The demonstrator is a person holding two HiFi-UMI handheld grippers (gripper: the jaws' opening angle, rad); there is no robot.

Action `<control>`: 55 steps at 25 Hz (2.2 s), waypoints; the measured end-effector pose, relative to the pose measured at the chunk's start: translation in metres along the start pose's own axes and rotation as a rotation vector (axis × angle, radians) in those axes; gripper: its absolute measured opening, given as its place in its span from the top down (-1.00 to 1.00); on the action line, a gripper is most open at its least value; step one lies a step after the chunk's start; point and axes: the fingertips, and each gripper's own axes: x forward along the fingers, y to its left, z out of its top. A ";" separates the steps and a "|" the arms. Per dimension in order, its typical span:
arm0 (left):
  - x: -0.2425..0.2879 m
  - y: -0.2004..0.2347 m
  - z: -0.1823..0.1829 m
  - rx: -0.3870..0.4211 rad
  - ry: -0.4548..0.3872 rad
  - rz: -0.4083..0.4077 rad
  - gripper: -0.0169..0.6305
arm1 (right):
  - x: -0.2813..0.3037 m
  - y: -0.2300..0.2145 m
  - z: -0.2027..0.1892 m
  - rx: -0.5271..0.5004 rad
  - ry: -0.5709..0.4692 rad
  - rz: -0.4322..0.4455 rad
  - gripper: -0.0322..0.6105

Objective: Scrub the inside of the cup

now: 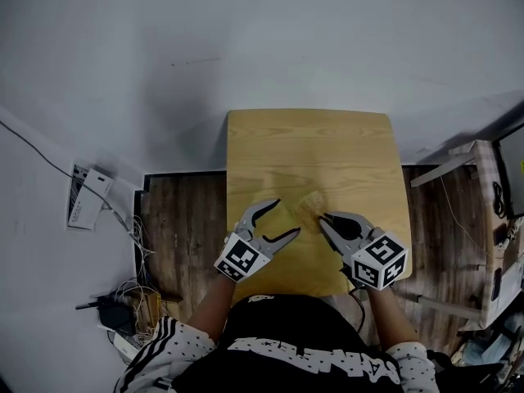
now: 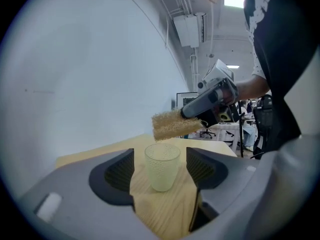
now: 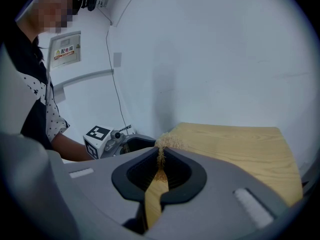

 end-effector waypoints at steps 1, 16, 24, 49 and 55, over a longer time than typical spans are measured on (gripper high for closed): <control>-0.003 -0.002 0.003 0.015 0.001 0.001 -0.04 | -0.001 0.001 0.001 0.001 -0.011 -0.003 0.79; -0.031 -0.027 0.056 0.096 -0.035 0.181 0.94 | -0.050 0.016 0.017 -0.079 -0.163 0.047 0.79; -0.039 -0.052 0.084 0.142 -0.042 0.199 0.94 | -0.084 0.021 0.025 -0.149 -0.208 0.086 0.79; -0.055 -0.088 0.094 0.062 -0.002 0.215 0.94 | -0.110 0.036 0.012 -0.208 -0.223 0.124 0.79; -0.056 -0.090 0.092 0.061 0.006 0.223 0.94 | -0.112 0.040 0.009 -0.219 -0.209 0.130 0.79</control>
